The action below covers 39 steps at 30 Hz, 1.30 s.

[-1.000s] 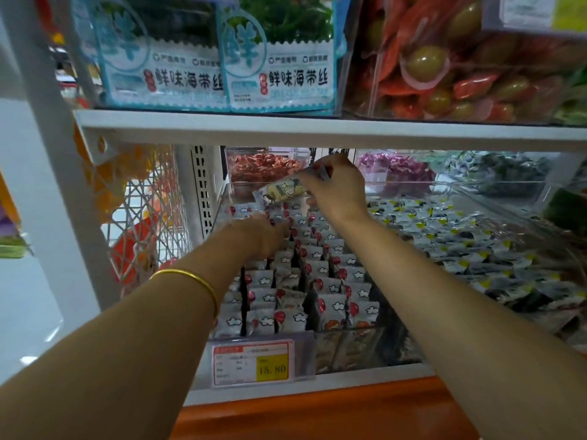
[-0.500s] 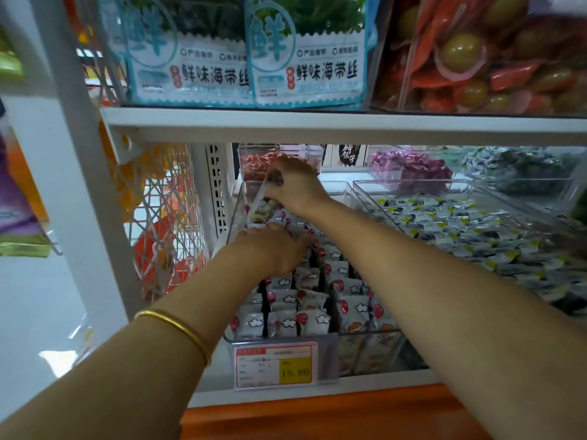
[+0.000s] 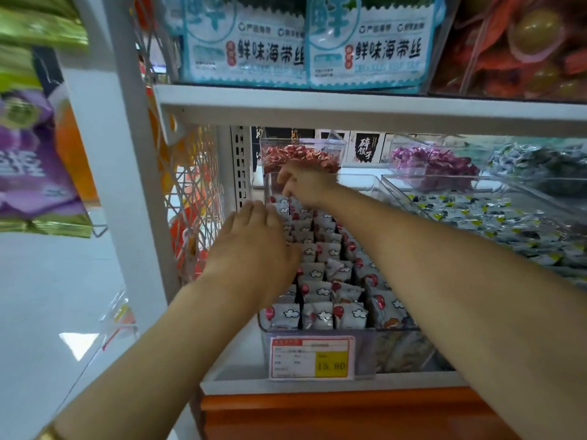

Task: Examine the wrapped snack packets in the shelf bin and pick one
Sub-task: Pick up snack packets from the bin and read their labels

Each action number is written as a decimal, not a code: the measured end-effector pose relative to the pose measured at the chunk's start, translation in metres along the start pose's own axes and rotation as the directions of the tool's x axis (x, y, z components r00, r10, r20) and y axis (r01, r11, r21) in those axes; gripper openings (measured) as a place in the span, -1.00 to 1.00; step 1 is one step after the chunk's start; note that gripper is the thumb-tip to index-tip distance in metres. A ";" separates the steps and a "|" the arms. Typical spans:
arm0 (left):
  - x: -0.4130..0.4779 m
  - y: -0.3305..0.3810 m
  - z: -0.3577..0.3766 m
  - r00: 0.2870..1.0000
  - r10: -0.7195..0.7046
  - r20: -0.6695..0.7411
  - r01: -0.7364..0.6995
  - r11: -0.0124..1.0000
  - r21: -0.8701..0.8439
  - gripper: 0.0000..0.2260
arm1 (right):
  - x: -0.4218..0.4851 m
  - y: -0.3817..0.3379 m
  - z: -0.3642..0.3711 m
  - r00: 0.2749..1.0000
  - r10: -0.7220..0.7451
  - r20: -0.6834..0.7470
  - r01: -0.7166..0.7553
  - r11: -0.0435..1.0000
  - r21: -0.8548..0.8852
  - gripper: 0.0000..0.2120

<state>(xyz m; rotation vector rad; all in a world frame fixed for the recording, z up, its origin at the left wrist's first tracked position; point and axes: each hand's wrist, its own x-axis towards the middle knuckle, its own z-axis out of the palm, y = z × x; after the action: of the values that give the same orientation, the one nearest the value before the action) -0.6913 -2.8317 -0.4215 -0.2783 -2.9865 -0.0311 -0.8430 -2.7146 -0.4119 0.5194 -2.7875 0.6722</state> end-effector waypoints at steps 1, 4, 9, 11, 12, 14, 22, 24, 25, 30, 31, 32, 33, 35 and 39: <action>0.000 -0.001 0.001 1.000 0.006 -0.015 -0.006 1.000 -0.027 -0.41 | 0.004 0.000 0.003 1.000 0.000 -0.025 -0.001 0.998 -0.060 -0.83; 0.002 -0.003 0.006 0.998 0.031 -0.055 -0.035 0.996 -0.081 -0.41 | 0.012 0.000 0.014 0.995 -0.003 -0.101 -0.022 0.969 -0.247 -0.83; 0.003 -0.004 0.011 0.991 0.061 -0.118 -0.076 0.989 -0.124 -0.40 | 0.016 -0.002 0.028 0.990 -0.045 -0.131 -0.023 0.878 -0.478 -0.83; 0.004 -0.004 0.012 0.989 0.071 -0.128 -0.089 0.985 -0.145 -0.40 | 0.016 -0.002 0.022 0.983 0.000 -0.186 -0.067 0.932 -0.357 -0.87; 0.004 -0.005 0.013 0.988 0.075 -0.135 -0.097 0.982 -0.160 -0.41 | 0.015 -0.002 0.017 0.975 0.044 -0.217 -0.093 0.971 -0.221 -0.90; 0.004 -0.006 0.014 0.986 0.077 -0.150 -0.109 0.971 -0.215 -0.41 | 0.009 -0.004 0.004 0.950 0.133 -0.284 -0.106 0.989 0.107 -0.91; -0.014 -0.004 0.014 0.935 -0.056 -0.351 -0.126 0.872 -0.473 -0.48 | -0.084 -0.013 -0.045 0.816 0.340 -0.467 0.042 0.772 0.634 -0.96; -0.024 -0.003 0.015 0.897 -0.094 -0.432 -0.127 0.881 -0.456 -0.51 | -0.119 -0.015 -0.052 0.860 0.366 -0.355 0.023 0.668 0.744 -0.95; -0.029 -0.002 0.016 0.887 -0.112 -0.449 -0.121 0.880 -0.459 -0.53 | -0.137 -0.017 -0.054 0.870 0.378 -0.317 0.018 0.618 0.786 -0.93; -0.052 0.005 0.016 0.890 -0.126 -0.438 -0.144 0.834 -0.533 -0.59 | -0.203 -0.022 -0.051 0.886 0.434 -0.164 0.020 0.317 0.948 -0.92; -0.056 0.006 0.015 0.888 -0.120 -0.445 -0.160 0.825 -0.541 -0.60 | -0.211 -0.022 -0.051 0.891 0.434 -0.132 0.015 0.263 0.965 -0.93; -0.059 0.006 0.014 0.887 -0.121 -0.445 -0.172 0.809 -0.563 -0.61 | -0.217 -0.022 -0.051 0.897 0.430 -0.101 0.005 0.220 0.975 -0.94; -0.062 0.006 0.012 0.889 -0.123 -0.441 -0.186 0.783 -0.594 -0.63 | -0.222 -0.022 -0.052 0.902 0.426 -0.074 -0.007 0.187 0.982 -0.94; -0.066 0.005 0.009 0.891 -0.118 -0.438 -0.223 0.727 -0.649 -0.68 | -0.227 -0.021 -0.053 0.911 0.411 -0.028 -0.030 0.133 0.991 -0.94; -0.075 0.006 0.000 0.914 -0.131 -0.385 -0.281 0.482 -0.830 -0.82 | -0.230 -0.019 -0.052 0.910 0.410 0.058 -0.083 0.044 0.996 -0.92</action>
<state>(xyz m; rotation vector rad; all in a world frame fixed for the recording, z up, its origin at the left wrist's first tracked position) -0.6176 -2.8397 -0.4316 -0.4321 -2.2391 -1.4635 -0.6192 -2.6405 -0.4276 0.0300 -1.6565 2.5775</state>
